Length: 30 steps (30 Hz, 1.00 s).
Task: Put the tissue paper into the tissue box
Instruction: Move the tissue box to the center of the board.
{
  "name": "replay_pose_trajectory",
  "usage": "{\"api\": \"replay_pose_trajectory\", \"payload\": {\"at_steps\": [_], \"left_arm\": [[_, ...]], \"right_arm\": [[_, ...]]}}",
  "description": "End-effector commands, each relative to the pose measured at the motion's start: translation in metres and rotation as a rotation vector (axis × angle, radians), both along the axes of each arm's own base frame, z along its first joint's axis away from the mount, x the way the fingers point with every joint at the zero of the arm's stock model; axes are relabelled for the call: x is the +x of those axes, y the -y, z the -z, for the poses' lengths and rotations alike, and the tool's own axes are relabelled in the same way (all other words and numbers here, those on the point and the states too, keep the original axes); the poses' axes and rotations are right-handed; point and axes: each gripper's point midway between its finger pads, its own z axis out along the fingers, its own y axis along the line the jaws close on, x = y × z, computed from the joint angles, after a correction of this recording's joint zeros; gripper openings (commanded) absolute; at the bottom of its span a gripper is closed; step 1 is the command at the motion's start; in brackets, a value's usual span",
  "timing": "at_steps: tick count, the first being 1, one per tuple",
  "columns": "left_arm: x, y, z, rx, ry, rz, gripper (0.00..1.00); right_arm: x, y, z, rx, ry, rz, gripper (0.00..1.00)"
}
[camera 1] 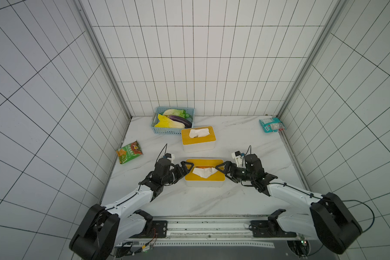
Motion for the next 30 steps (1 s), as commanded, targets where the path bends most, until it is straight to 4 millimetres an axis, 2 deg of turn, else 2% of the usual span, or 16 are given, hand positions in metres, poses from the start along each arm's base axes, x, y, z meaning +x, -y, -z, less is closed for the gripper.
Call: {"api": "replay_pose_trajectory", "payload": {"at_steps": [1,10,19,30], "left_arm": [[0.013,0.004,-0.015,-0.066,0.065,-0.024,0.98],[0.042,0.001,-0.024,-0.082,0.104,-0.067,0.98],[0.071,0.011,-0.025,-0.073,0.113,-0.061,0.98],[0.099,0.011,-0.016,-0.051,0.099,-0.073,0.98]], "right_arm": [[0.016,-0.018,-0.033,0.114,0.053,-0.016,0.99],[0.053,-0.03,-0.04,0.09,0.087,0.001,0.99],[0.105,-0.02,-0.038,0.069,0.085,0.057,0.99],[0.135,-0.027,-0.036,0.063,0.08,0.06,0.99]]}}
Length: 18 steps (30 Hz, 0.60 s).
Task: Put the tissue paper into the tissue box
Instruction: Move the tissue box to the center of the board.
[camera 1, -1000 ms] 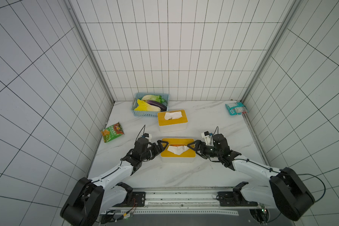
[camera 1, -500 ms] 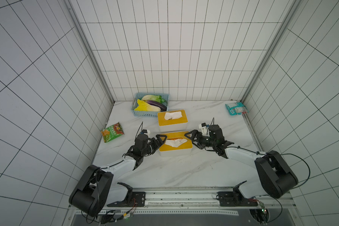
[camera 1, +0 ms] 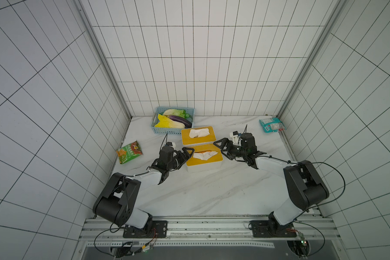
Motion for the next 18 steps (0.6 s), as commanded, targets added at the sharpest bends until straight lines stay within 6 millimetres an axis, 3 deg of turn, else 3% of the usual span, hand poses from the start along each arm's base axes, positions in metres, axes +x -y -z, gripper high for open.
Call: {"api": "replay_pose_trajectory", "payload": {"at_steps": [1,11,18], "left_arm": [[0.012,0.007,-0.013,-0.018,0.057,0.026,0.98],[0.021,-0.003,-0.007,-0.022,0.053,0.018,0.98],[0.011,-0.037,-0.036,0.108,0.137,-0.045,0.98]], "right_arm": [[0.006,-0.008,-0.01,0.022,0.023,-0.034,0.99],[0.017,-0.009,-0.013,0.023,0.034,-0.023,0.99],[0.012,0.028,-0.027,-0.134,0.173,0.066,0.99]]}}
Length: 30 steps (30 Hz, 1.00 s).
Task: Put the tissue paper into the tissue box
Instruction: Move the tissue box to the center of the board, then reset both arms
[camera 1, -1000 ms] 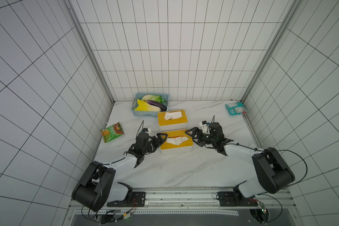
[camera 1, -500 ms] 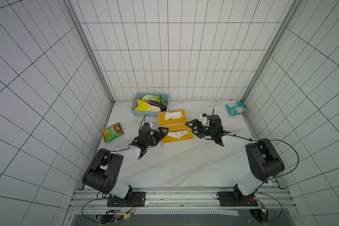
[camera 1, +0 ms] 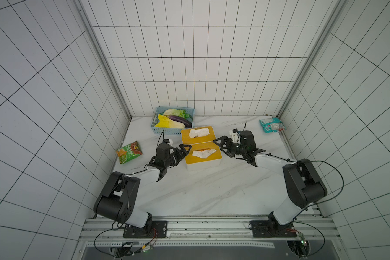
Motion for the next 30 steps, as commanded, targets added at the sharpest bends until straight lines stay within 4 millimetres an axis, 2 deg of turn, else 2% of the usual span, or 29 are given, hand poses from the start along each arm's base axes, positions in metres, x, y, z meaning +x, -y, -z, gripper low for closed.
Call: {"api": "replay_pose_trajectory", "payload": {"at_steps": [1,4,9,12,15,17,22,26,30], "left_arm": [[-0.006,-0.02,-0.021,0.113,0.077,-0.036,0.98],[-0.015,-0.044,-0.042,0.225,0.139,-0.114,0.98],[-0.031,-0.099,-0.078,0.482,0.28,-0.297,0.98],[-0.041,-0.134,-0.098,0.617,0.364,-0.442,0.98],[-0.05,-0.157,-0.109,0.743,0.438,-0.533,0.98],[-0.053,-0.17,-0.11,0.823,0.471,-0.591,0.98],[-0.046,-0.188,-0.093,0.98,0.467,-0.633,0.98],[-0.036,-0.201,-0.072,1.013,0.457,-0.657,0.98],[-0.028,-0.215,-0.052,0.992,0.446,-0.678,0.98]], "right_arm": [[-0.003,0.026,-0.017,-0.118,0.131,0.046,0.99],[-0.01,0.051,-0.034,-0.21,0.256,0.104,0.99],[-0.02,0.109,-0.053,-0.429,0.466,0.281,0.99],[-0.024,0.157,-0.061,-0.589,0.532,0.452,0.99],[-0.028,0.211,-0.063,-0.75,0.528,0.659,0.99],[-0.032,0.242,-0.063,-0.83,0.51,0.769,0.99],[-0.035,0.288,-0.058,-1.008,0.522,0.904,0.99],[-0.025,0.308,-0.037,-1.131,0.523,0.926,0.99],[-0.009,0.315,-0.009,-1.195,0.505,0.915,0.99]]}}
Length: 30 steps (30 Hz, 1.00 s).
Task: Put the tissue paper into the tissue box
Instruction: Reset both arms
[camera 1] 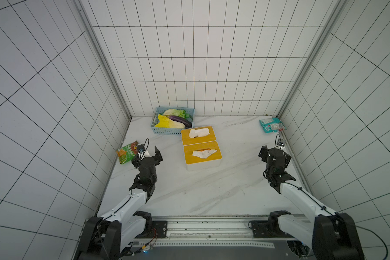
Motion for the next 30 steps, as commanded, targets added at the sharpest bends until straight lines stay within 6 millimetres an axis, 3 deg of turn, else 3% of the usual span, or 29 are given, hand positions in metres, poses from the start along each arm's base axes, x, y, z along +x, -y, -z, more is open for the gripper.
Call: {"api": "replay_pose_trajectory", "payload": {"at_steps": [1,5,7,10,14,18,19,21,23,25,30], "left_arm": [[0.009,-0.01,-0.011,-0.003,0.099,-0.005,0.98],[0.018,-0.017,0.005,-0.031,0.098,0.02,0.98],[0.023,-0.018,0.006,-0.05,0.12,0.048,0.98],[0.03,-0.024,0.011,-0.083,0.129,0.062,0.98],[0.041,-0.026,0.036,-0.106,0.104,0.089,0.98],[0.05,-0.015,0.035,-0.08,0.128,0.163,0.98],[0.052,-0.016,0.037,-0.086,0.094,0.154,0.98],[0.056,-0.016,0.042,-0.103,0.021,0.15,0.98],[0.063,-0.014,0.043,-0.086,0.024,0.162,0.98],[0.069,-0.01,0.044,-0.07,0.01,0.173,0.98],[0.076,0.001,0.047,-0.043,-0.064,0.191,0.98]], "right_arm": [[0.012,0.014,0.004,-0.076,0.056,0.049,0.99],[0.026,0.01,0.023,-0.106,0.06,0.004,0.99],[0.029,0.01,0.042,-0.087,0.035,-0.015,1.0],[0.03,0.011,0.041,-0.071,0.037,-0.021,1.0],[0.031,0.014,0.043,-0.044,0.054,-0.038,1.0],[0.036,0.011,0.051,-0.006,0.034,-0.093,0.98],[0.035,0.012,0.063,0.009,0.011,-0.108,0.97],[0.04,0.014,0.054,-0.012,0.079,-0.096,0.97],[0.041,0.018,0.064,0.018,0.001,-0.078,0.99],[0.042,0.019,0.057,0.016,0.038,-0.077,0.99],[0.042,0.018,0.063,0.031,0.0,-0.086,0.99]]}}
